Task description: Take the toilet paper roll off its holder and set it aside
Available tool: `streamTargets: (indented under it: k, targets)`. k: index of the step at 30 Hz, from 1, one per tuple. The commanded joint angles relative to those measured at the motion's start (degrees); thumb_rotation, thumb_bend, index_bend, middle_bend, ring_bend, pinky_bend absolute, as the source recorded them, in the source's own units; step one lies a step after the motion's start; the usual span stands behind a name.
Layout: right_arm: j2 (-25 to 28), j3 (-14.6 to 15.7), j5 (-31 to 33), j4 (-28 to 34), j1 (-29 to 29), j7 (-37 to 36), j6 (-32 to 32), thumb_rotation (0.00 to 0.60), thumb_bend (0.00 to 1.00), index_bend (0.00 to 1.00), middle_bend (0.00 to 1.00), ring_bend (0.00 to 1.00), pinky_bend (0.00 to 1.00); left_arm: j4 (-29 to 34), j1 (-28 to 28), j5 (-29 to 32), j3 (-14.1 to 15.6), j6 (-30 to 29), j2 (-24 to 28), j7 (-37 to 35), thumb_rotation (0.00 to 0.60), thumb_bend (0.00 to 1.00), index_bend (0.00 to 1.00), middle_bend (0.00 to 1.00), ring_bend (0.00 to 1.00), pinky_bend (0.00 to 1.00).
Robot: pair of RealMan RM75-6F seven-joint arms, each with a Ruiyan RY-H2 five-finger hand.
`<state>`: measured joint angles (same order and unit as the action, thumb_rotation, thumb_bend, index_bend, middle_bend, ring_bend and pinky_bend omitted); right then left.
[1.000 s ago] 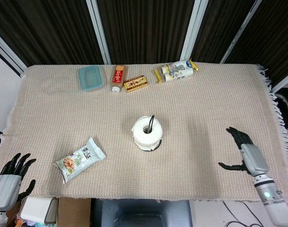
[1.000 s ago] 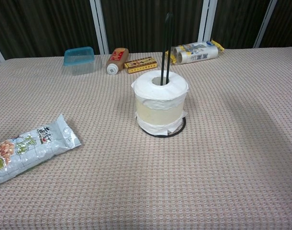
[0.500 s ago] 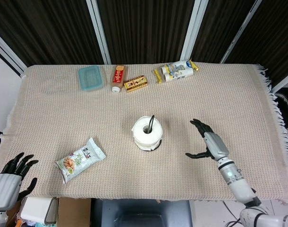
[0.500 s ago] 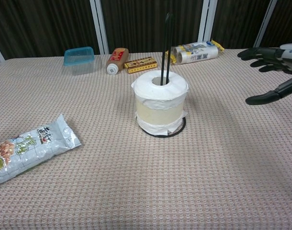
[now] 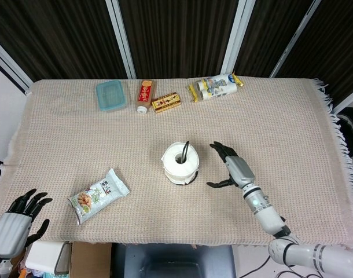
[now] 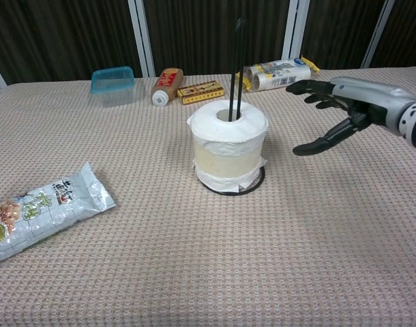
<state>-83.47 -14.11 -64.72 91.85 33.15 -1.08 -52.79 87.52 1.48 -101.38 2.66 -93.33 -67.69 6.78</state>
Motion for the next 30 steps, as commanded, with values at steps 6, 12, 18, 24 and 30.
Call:
streamTargets:
  k: [6,12,18,24,30]
  targets:
    - [-5.16,-0.94,4.19,-3.22,3.94,3.52,1.94,0.6,0.04,0.02,0.1,0.04,0.1,-0.09,-0.08,-1.94,0.85,-1.18,0.37,-0.72,0.6,0.39,0.29,0.23,0.14,0.27]
    - [-9.12,-2.08,8.3,-5.86,7.08,6.97,2.34,0.6,0.04,0.04,0.1,0.04,0.1,-0.74,-0.87,-4.02,1.41,-4.24,0.58,-2.45,0.6,0.4,0.3,0.25,0.16,0.28]
    - [-12.58,-2.68,10.07,-7.85,9.19,8.17,2.43,0.6,0.04,0.05,0.1,0.04,0.1,-1.12,-0.95,-6.21,2.35,-4.85,0.68,-1.99,0.6,0.39,0.3,0.25,0.16,0.28]
    - [-16.06,-3.12,10.1,-10.58,10.31,7.23,1.84,0.6,0.04,0.07,0.1,0.04,0.1,-1.71,-1.16,-8.42,3.09,-6.01,0.67,-1.6,0.6,0.4,0.3,0.26,0.16,0.29]
    - [-19.87,-3.44,8.42,-14.83,10.4,4.47,0.2,0.6,0.04,0.22,0.12,0.1,0.17,-1.79,-1.27,-8.72,3.37,-6.28,0.83,-2.09,0.6,0.39,0.3,0.26,0.16,0.29]
